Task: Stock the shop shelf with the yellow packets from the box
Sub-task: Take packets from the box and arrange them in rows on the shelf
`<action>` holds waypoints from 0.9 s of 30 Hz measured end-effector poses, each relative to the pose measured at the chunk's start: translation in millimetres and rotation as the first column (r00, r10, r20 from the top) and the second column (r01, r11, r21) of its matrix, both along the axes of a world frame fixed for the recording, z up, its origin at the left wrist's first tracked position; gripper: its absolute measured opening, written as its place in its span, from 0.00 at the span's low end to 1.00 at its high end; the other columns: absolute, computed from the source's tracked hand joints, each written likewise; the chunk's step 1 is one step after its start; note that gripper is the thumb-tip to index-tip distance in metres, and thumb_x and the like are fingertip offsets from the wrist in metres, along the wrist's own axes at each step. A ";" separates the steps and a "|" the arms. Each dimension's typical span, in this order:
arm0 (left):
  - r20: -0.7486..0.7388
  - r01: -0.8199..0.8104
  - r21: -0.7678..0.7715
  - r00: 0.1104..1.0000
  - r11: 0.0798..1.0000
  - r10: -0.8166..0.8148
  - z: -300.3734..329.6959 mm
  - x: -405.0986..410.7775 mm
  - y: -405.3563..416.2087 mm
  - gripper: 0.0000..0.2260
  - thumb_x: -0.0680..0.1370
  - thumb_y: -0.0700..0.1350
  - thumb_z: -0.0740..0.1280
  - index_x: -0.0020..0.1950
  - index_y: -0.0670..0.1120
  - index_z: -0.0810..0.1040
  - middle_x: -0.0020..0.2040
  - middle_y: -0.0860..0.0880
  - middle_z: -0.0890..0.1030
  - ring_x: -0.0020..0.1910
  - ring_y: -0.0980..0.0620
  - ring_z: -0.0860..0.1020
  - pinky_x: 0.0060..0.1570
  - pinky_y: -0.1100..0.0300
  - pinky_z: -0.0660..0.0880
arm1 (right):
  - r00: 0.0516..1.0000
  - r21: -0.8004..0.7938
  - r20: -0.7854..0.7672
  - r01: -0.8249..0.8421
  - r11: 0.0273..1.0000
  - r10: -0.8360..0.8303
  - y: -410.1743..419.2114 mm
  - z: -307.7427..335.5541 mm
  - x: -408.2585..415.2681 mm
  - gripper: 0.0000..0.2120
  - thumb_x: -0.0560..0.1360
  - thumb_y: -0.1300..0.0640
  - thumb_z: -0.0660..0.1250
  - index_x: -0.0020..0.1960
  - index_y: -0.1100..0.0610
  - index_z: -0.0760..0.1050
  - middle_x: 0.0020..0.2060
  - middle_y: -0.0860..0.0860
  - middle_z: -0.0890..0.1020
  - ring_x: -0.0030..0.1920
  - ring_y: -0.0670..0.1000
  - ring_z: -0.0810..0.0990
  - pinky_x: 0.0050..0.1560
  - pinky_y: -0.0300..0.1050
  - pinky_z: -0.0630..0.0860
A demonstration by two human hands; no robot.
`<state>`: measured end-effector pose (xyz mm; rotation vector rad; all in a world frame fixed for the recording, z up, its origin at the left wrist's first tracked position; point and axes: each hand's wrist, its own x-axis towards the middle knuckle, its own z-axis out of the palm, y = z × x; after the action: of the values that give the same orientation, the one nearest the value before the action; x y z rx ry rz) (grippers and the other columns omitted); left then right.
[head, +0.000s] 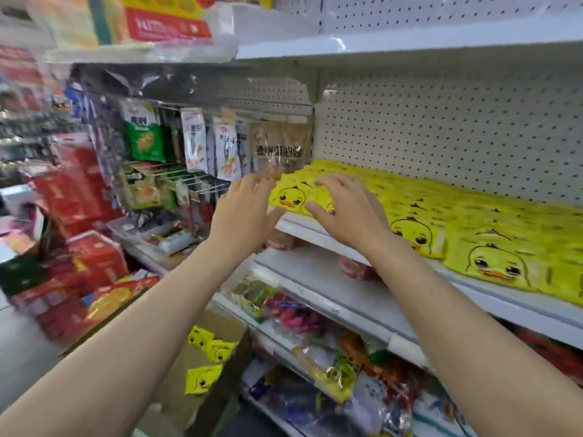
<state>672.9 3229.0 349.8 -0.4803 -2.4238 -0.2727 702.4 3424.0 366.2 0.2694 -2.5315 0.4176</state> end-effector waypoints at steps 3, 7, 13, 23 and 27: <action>0.027 -0.052 -0.005 0.998 0.999 0.053 -10.8 -0.8 -58.5 0.23 0.78 0.55 0.66 0.69 0.46 0.71 0.66 0.43 0.71 0.64 0.39 0.70 0.57 0.44 0.74 | 0.998 0.007 0.035 -0.051 0.999 0.051 -58.1 -19.8 -18.4 0.27 0.75 0.41 0.64 0.68 0.55 0.75 0.65 0.55 0.77 0.68 0.59 0.70 0.68 0.51 0.65; 0.080 -0.123 -0.003 0.989 0.992 0.122 -26.0 -12.9 -119.3 0.24 0.77 0.56 0.66 0.70 0.47 0.70 0.68 0.44 0.70 0.66 0.40 0.68 0.59 0.44 0.74 | 0.992 0.061 0.085 -0.103 0.993 0.097 -118.4 -34.7 -38.8 0.25 0.78 0.41 0.64 0.71 0.52 0.71 0.69 0.50 0.73 0.70 0.55 0.67 0.68 0.48 0.65; 0.153 -0.201 0.028 0.969 0.979 0.195 -56.8 -47.5 -179.3 0.23 0.77 0.57 0.66 0.69 0.49 0.70 0.68 0.45 0.70 0.66 0.41 0.68 0.60 0.44 0.73 | 0.971 0.121 0.144 -0.210 0.970 0.192 -183.2 -63.0 -91.0 0.25 0.79 0.39 0.62 0.72 0.50 0.68 0.70 0.47 0.71 0.71 0.52 0.67 0.68 0.47 0.66; 0.365 -0.273 -0.030 0.893 0.962 0.265 -152.2 -160.4 -244.2 0.22 0.77 0.56 0.66 0.68 0.48 0.71 0.66 0.45 0.71 0.65 0.41 0.69 0.57 0.46 0.74 | 0.876 0.099 0.426 -0.294 0.951 0.227 -256.5 -170.3 -230.0 0.27 0.79 0.38 0.60 0.73 0.49 0.66 0.71 0.48 0.71 0.71 0.53 0.66 0.67 0.51 0.70; 0.486 -0.272 -0.035 0.836 0.962 0.254 -211.8 -195.0 -264.1 0.22 0.76 0.55 0.67 0.67 0.48 0.72 0.64 0.44 0.72 0.63 0.40 0.70 0.56 0.45 0.74 | 0.790 0.094 0.580 -0.307 0.947 0.198 -271.5 -229.6 -271.8 0.24 0.79 0.41 0.62 0.71 0.51 0.68 0.68 0.50 0.73 0.68 0.55 0.69 0.62 0.51 0.71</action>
<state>477.9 2964.9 138.1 -0.0496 -2.9323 -0.3486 430.6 3152.6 136.6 0.6495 -3.1430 0.4097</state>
